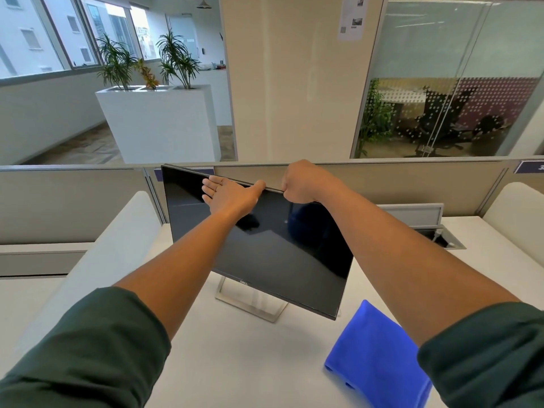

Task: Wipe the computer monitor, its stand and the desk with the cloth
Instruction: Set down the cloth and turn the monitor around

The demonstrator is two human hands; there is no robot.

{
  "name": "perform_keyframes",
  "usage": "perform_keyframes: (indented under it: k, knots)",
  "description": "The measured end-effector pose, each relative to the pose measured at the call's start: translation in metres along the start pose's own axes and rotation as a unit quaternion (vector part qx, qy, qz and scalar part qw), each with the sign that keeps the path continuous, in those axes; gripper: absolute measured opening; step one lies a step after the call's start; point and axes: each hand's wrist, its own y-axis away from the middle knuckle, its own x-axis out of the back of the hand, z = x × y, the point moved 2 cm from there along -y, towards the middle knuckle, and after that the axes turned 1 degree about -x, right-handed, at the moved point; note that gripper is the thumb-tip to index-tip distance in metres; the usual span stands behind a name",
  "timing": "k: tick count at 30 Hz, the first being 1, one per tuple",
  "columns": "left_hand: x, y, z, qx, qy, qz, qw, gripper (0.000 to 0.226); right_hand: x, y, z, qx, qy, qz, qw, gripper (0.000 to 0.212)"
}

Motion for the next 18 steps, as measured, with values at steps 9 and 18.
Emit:
perform_keyframes:
  k: [9,18]
  knots:
    - [0.017,-0.002,-0.006,-0.066,0.044,-0.026,0.996,0.111,0.006,0.011,-0.003,0.012,-0.094,-0.063,0.993,0.033]
    - [0.034,0.000,-0.014,-0.100,0.043,-0.078,0.991,0.092,-0.010,0.024,-0.017,0.036,-0.331,-0.104,0.937,0.011]
